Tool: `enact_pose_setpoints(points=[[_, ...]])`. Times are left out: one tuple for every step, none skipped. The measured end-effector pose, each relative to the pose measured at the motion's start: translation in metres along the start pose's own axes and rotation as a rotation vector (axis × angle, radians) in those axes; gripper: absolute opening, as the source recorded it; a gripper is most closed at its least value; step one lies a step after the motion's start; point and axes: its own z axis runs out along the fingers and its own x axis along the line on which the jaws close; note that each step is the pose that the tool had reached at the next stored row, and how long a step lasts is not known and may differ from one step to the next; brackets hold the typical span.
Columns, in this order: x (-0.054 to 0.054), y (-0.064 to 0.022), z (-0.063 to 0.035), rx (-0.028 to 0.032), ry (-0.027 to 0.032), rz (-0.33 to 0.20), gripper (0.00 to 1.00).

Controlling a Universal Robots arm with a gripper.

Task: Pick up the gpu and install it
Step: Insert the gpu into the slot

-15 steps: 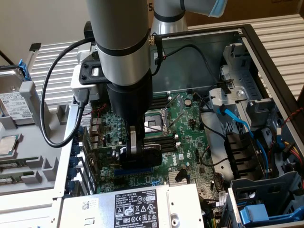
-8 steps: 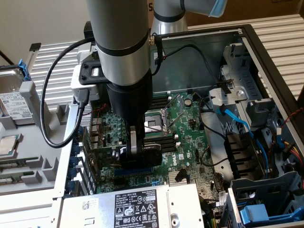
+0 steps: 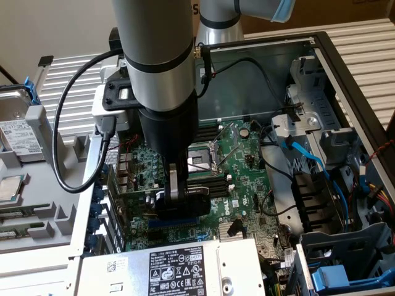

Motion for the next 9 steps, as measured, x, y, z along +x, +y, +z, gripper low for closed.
enact_pose_setpoints(points=[[0.0,0.0,0.0,0.0,0.0,0.0,0.26],[0.0,0.0001,-0.0001,-0.0001,0.0002,0.0,0.26],[0.0,0.0001,-0.0001,0.0,0.0002,0.0,0.26],[0.0,0.0002,-0.0001,0.0,0.0002,0.0,0.26],[0.0,0.0003,-0.0001,-0.0001,0.0002,0.0,0.26],[0.0,0.0004,-0.0001,-0.0001,0.0002,0.0,0.26],[0.0,0.0004,0.0,-0.0001,0.0002,0.0,0.26],[0.0,0.0004,0.0002,-0.0001,0.0001,-0.001,0.26],[0.0001,0.0004,0.0001,-0.0001,0.0,-0.001,0.26]])
